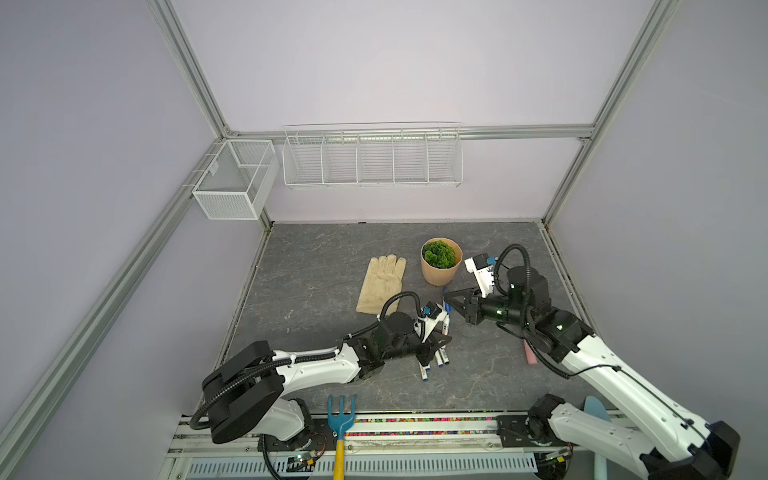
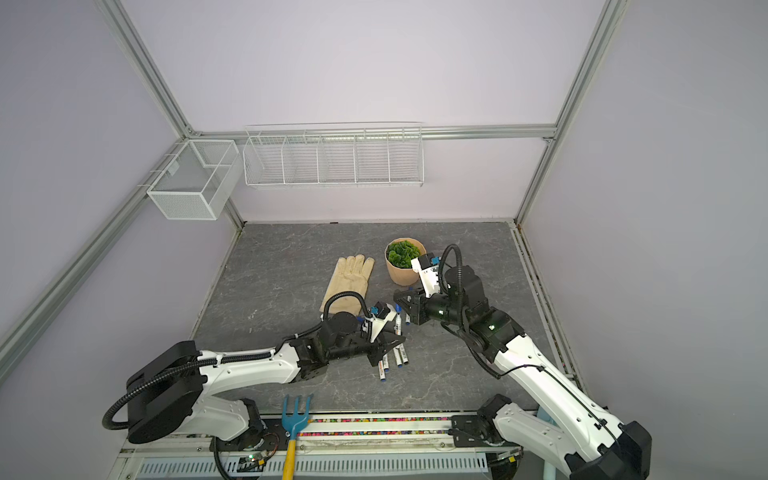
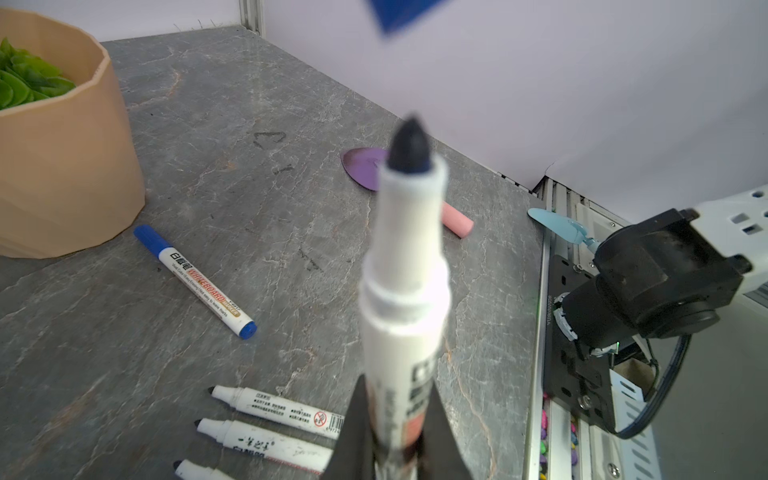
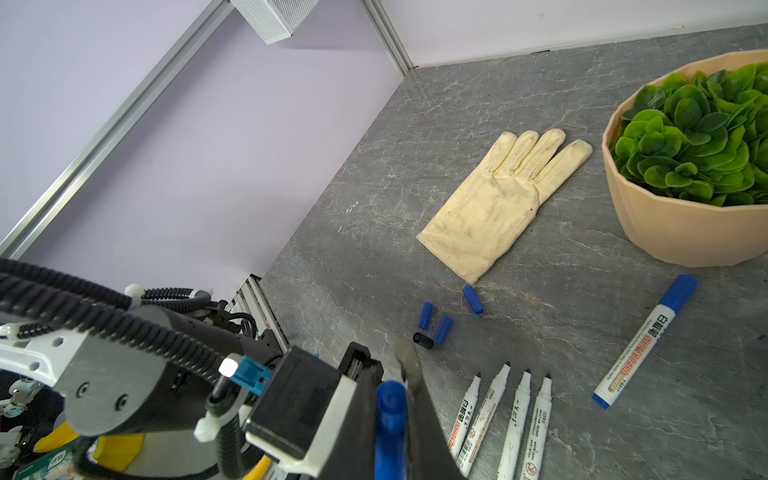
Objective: Insert the pens into the pen caps
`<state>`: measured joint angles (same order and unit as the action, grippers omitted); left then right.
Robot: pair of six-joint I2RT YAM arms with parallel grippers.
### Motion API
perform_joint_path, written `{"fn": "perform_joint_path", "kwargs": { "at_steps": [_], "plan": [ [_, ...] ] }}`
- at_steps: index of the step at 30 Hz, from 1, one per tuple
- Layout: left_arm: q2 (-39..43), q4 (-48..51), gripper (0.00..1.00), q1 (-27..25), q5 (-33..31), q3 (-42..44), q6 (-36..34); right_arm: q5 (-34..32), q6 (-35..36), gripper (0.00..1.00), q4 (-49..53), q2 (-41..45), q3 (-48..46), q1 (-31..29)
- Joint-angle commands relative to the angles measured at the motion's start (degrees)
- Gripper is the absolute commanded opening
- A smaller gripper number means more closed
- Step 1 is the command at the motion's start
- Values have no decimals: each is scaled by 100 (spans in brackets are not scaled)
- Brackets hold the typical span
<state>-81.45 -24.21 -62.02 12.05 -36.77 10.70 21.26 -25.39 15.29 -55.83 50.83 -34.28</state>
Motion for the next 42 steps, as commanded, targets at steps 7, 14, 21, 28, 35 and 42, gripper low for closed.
{"fn": "perform_joint_path", "kwargs": {
  "at_steps": [7,14,21,28,35,42],
  "plan": [
    [-56,-433,0,181,248,-119,192,-29,212,6,165,91,-10,-43],
    [-184,-441,0,191,345,-225,179,-21,193,7,77,11,-11,-43],
    [-209,-499,0,195,384,-166,205,-211,126,7,-78,41,106,21],
    [-174,-488,0,194,375,-140,204,-202,159,7,-81,-112,79,62],
    [-212,-480,0,196,392,-153,196,-201,127,7,-204,-182,193,63],
    [-221,-464,0,191,381,-128,187,-160,165,7,-235,-268,297,71]
  ]
}}
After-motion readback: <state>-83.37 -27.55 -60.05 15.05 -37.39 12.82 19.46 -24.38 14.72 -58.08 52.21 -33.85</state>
